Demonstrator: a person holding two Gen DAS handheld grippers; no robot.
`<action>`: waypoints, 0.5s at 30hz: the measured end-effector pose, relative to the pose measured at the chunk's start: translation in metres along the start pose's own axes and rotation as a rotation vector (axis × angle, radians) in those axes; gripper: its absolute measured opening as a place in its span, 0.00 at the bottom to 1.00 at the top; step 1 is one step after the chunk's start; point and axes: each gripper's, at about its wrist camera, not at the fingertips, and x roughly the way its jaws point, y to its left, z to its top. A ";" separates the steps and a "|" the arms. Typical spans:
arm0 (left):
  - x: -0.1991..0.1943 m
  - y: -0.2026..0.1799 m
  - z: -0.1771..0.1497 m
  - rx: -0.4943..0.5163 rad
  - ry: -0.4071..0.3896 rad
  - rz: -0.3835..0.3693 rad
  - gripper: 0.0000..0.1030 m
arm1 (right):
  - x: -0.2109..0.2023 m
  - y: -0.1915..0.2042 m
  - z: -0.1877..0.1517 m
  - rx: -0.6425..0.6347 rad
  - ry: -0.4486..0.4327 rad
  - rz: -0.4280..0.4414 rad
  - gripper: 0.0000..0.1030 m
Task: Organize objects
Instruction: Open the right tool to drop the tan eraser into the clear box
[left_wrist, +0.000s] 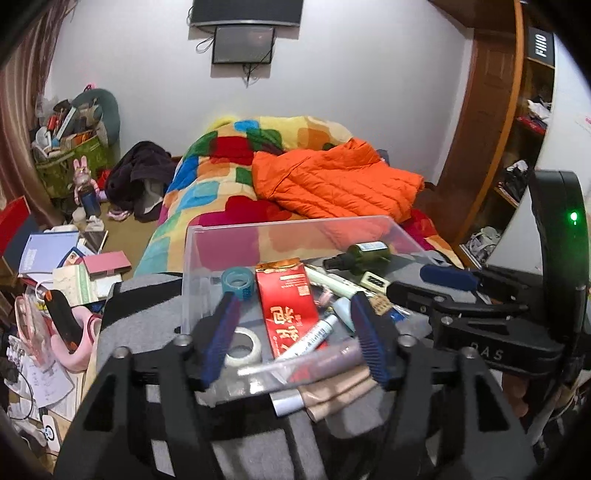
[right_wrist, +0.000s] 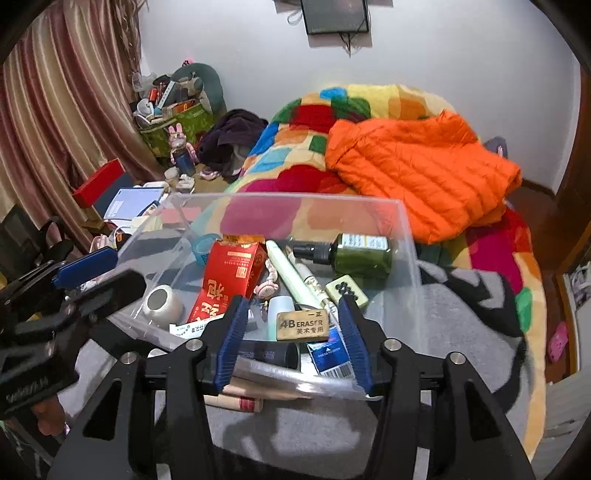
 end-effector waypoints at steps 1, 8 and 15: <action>-0.004 -0.001 -0.001 0.007 -0.003 0.003 0.68 | -0.006 0.001 -0.001 -0.005 -0.011 -0.001 0.48; -0.031 0.000 -0.025 0.017 0.001 -0.003 0.86 | -0.037 0.003 -0.022 -0.028 -0.028 0.032 0.54; -0.023 0.003 -0.061 0.011 0.082 0.014 0.86 | -0.028 0.007 -0.060 -0.077 0.055 0.023 0.56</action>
